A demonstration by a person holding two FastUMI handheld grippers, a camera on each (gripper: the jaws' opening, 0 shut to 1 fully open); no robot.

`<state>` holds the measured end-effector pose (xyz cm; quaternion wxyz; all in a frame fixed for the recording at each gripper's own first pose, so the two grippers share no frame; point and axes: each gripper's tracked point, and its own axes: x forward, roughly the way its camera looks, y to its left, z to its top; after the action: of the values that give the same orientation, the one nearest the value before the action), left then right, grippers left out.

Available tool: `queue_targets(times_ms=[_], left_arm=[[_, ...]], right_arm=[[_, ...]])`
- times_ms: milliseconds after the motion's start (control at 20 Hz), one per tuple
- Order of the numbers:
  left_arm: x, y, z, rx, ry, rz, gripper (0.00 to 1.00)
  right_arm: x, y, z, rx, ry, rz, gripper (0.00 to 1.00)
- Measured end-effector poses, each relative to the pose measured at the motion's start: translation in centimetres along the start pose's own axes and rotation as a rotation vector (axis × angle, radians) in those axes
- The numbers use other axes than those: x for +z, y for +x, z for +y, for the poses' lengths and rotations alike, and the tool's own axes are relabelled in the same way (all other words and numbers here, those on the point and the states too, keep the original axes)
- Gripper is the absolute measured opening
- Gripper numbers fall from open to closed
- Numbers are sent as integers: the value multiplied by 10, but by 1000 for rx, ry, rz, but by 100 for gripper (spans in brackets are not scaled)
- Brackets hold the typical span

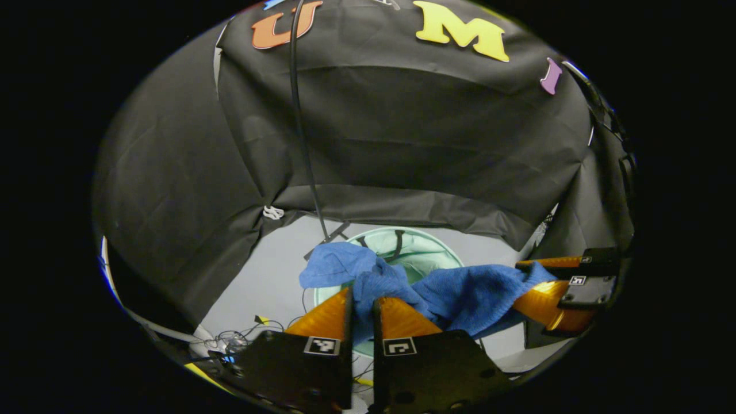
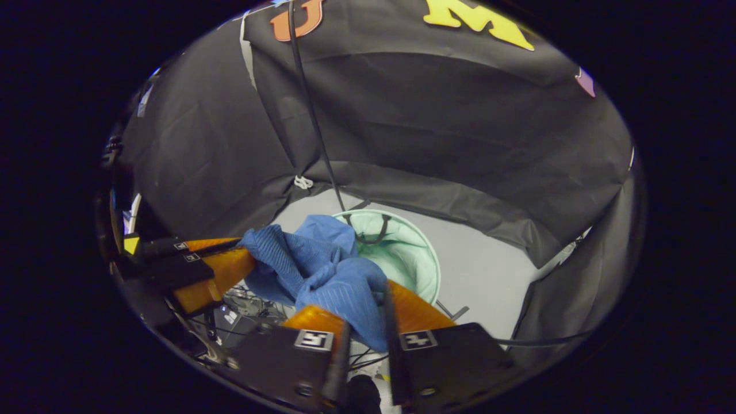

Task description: Grasp the clothes on the hanger with both hands and then place them into the laundry hamper below.

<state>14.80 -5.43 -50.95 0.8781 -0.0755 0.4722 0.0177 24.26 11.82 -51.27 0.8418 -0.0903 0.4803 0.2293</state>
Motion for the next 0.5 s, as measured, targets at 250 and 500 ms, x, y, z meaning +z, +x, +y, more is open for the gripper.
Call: queue_targets(times_ms=[250, 500], left_arm=[[13, -8, 12, 35, 13, -45, 97], [12, -14, 17, 40, 17, -54, 97]], right_arm=[[20, -11, -16, -55, -7, -88, 81], [19, -23, -24, -83, 1, -125, 81]])
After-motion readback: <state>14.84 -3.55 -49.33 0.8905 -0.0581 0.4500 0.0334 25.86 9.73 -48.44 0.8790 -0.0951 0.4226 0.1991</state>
